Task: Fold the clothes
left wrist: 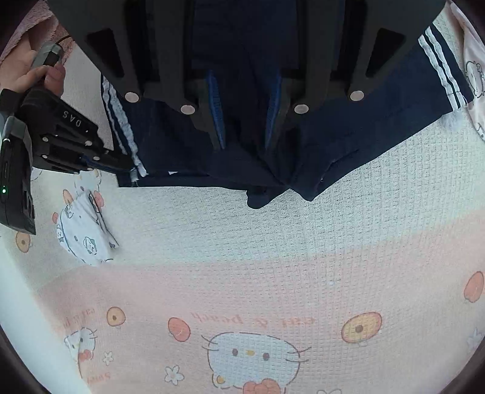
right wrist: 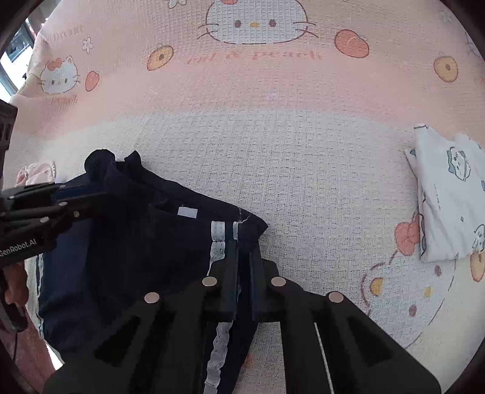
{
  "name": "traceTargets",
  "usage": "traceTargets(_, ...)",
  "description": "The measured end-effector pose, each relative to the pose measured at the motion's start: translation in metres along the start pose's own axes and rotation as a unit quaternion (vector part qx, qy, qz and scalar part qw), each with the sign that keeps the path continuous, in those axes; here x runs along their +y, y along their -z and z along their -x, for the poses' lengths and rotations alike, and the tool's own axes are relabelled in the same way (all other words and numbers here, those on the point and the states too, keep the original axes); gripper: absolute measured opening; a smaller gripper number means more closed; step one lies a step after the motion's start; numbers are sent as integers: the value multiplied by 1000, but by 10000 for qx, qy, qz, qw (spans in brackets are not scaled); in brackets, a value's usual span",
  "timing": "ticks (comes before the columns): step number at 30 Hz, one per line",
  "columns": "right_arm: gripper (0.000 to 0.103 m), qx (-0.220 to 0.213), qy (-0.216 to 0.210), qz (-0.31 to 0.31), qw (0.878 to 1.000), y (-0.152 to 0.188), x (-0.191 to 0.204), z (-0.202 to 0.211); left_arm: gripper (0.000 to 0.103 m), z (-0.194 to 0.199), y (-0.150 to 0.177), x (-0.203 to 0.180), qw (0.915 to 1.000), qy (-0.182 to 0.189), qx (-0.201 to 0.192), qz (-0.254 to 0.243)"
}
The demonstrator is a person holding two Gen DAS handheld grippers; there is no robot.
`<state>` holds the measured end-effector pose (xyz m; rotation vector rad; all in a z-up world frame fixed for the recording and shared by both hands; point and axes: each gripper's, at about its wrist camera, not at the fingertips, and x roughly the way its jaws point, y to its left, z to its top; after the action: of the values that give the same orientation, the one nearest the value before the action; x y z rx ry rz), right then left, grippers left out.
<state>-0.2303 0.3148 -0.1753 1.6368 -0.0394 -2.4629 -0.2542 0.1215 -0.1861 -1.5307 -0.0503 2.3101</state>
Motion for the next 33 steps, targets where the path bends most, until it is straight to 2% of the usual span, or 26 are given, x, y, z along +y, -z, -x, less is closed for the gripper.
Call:
traceTargets(2,4,-62,300,-257,9992,5,-19,12,28,7,2,-1,9999,57,-126,-50)
traceTargets(5,4,-60,462,-649,9968,16,-48,31,29,12,-2,-5,9994,121,-270,-191)
traceTargets(8,6,99,685,-589,9959,23,-59,42,29,12,-10,-11,9987,106,-321,-380)
traceTargets(11,11,160,116,-1098,9938,26,-73,40,29,9,-17,-18,9975,-26,-316,-627)
traceTargets(13,16,158,97,-1210,9925,24,-77,39,29,3,-21,-21,9976,-98,-173,-668)
traceTargets(16,18,257,386,-1013,9938,20,-75,34,29,9,-24,-29,9963,168,-314,-788)
traceTargets(18,19,312,373,-1051,9933,22,-78,33,29,9,-26,-41,9942,250,-340,-987)
traceTargets(22,19,190,370,-1018,9939,18,-81,34,29,-17,-28,-54,9917,167,164,-1264)
traceTargets(26,19,387,1179,-429,9913,17,-76,31,29,-34,-20,-41,9923,-235,578,-1071)
traceTargets(30,23,49,974,-824,9918,11,-94,55,29,-26,-17,-32,9952,50,342,-916)
traceTargets(33,27,-295,807,-660,9941,-1,-89,65,29,-31,-21,-37,9940,123,352,-1026)
